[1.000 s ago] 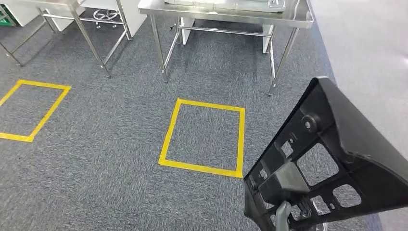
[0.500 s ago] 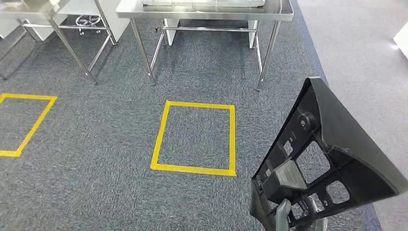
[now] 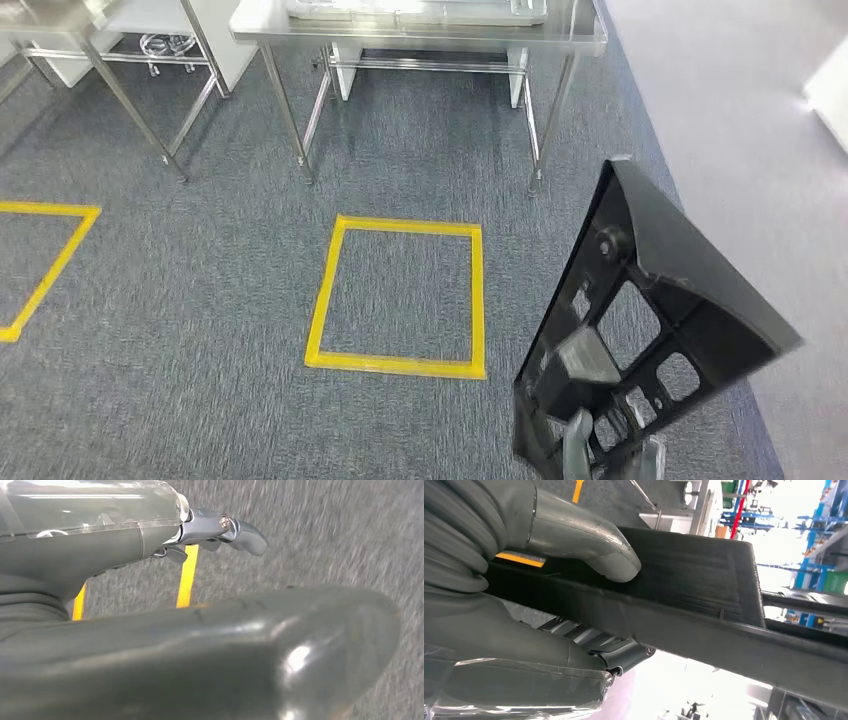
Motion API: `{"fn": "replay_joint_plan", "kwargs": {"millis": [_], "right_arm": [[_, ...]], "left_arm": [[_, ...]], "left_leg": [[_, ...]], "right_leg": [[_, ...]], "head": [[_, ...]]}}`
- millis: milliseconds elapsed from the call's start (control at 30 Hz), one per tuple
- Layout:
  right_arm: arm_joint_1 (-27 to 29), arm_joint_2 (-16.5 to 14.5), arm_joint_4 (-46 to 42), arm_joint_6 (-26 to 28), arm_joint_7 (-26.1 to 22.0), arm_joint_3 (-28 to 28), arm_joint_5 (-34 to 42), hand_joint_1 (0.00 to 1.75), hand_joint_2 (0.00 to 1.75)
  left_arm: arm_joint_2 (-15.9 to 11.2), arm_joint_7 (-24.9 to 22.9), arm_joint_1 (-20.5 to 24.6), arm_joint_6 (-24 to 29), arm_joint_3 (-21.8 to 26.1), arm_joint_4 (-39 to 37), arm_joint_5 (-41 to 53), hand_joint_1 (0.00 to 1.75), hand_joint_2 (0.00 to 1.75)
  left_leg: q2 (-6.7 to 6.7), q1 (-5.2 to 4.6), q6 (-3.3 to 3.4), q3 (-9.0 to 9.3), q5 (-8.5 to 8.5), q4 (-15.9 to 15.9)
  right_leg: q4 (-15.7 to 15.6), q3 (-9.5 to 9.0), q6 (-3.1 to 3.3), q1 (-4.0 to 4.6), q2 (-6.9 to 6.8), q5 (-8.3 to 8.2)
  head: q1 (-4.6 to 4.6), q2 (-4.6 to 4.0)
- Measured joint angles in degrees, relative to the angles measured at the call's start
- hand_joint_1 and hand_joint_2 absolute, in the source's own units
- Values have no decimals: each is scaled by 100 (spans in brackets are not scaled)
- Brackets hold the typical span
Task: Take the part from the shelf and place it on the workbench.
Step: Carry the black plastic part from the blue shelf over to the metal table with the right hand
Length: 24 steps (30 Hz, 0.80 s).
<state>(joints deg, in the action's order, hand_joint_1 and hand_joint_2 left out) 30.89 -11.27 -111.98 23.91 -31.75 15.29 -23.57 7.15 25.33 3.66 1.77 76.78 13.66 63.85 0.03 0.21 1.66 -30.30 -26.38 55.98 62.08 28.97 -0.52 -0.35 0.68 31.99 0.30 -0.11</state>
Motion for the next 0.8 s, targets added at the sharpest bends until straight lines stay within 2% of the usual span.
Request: {"fn": "replay_joint_plan", "kwargs": {"millis": [67,100,133,167,233,267,300,333,367,433,467,500,600,633,667,700,733,767,800], "right_arm": [[-15,28,34,20,104,1,-4,175,175],[-17,45,58,32,147,1,-5,175,175],[-15,61,84,44,176,1,-7,175,175],[-13,77,109,55,199,1,-10,175,175],[-13,101,156,77,248,4,-23,175,175],[-18,113,180,88,279,8,-40,175,175],[-21,123,203,109,315,16,-74,175,175],[-17,132,223,147,366,25,-133,175,175],[-13,139,244,197,433,34,-217,175,175],[-4,149,280,317,587,63,-421,175,175],[-10,154,297,371,649,83,-500,175,175],[-17,157,311,417,698,104,-545,175,175],[-25,166,356,481,769,141,-461,175,175],[-25,174,373,479,776,147,-378,175,175],[-27,183,388,475,778,154,-296,175,175],[-26,193,400,472,778,164,-233,175,175],[-26,202,408,473,778,175,-197,175,175],[-26,208,414,476,777,184,-182,175,175],[-27,216,421,480,776,191,-175,175,175]], "left_arm": [[-1,-3,4,-1,0,0,-5,0,0],[-1,-5,0,-3,0,0,-4,0,0],[1,-8,-7,-4,0,0,-1,0,0],[2,-11,-14,-4,1,0,3,0,0],[9,-17,-21,-4,1,0,6,0,0],[10,-20,-20,-4,1,0,5,0,0],[11,-24,-11,-3,1,0,5,0,0],[10,-30,-1,-2,2,0,5,0,0],[8,-35,8,-1,2,0,5,0,0],[4,-46,16,-1,2,0,7,0,0],[1,-49,15,-2,2,0,8,0,0],[-2,-51,19,-3,2,0,8,0,0],[-4,-54,14,-13,2,0,8,0,0],[-4,-55,0,-17,2,0,8,0,0],[-4,-56,-17,-19,2,0,8,0,0],[-4,-56,-31,-20,3,0,8,0,0],[-8,-57,-38,-20,3,0,8,0,0],[-18,-61,-41,-20,5,0,8,0,0],[-29,-65,-36,-19,7,0,10,0,0]], "left_leg": [[0,9,18,72,-39,-32],[-1,9,15,94,-67,-30],[0,11,4,127,-101,-27],[0,16,-12,170,-140,-23],[2,33,-61,280,-234,-14],[-10,35,-95,322,-280,-4],[-21,33,-135,340,-321,5],[-32,29,-175,349,-358,13],[-47,21,-215,364,-372,35],[-47,26,-276,392,-405,112],[-44,32,-296,351,-437,251],[-39,41,-311,231,-524,486],[-32,46,-337,-442,-956,1555],[-32,45,-335,-613,-998,1745],[-32,43,-318,-691,-914,1739],[-32,34,-283,-670,-711,1531],[-28,16,-228,-575,-423,1166],[-10,-9,-164,-473,-211,830],[7,-46,-113,-405,-174,577]], "right_leg": [[642,425,-63,-32,-9,283],[929,656,-100,-47,-12,369],[1062,815,-131,-61,-18,351],[1004,875,-150,-75,-27,214],[366,710,-150,-102,-58,-319],[38,600,-138,-98,-59,-469],[-183,521,-101,-87,-56,-517],[-277,489,-56,-72,-52,-513],[-277,485,-6,-58,-46,-456],[-286,430,96,-64,-78,-498],[-296,389,138,-69,-102,-478],[-305,348,172,-68,-124,-458],[-313,278,225,-41,-164,-371],[-312,246,233,-27,-166,-338],[-312,202,237,-13,-164,-302],[-313,144,238,2,-161,-263],[-314,78,237,17,-161,-218],[-319,21,230,24,-162,-178],[-324,-14,212,27,-158,-142]], "head": [[19,0],[18,0],[17,0],[17,0],[20,0],[20,0],[21,0],[22,0],[20,0],[16,0],[3,0],[-9,0],[-36,0],[-37,0],[-37,0],[-39,0],[-39,0],[-32,0],[-27,0]]}}
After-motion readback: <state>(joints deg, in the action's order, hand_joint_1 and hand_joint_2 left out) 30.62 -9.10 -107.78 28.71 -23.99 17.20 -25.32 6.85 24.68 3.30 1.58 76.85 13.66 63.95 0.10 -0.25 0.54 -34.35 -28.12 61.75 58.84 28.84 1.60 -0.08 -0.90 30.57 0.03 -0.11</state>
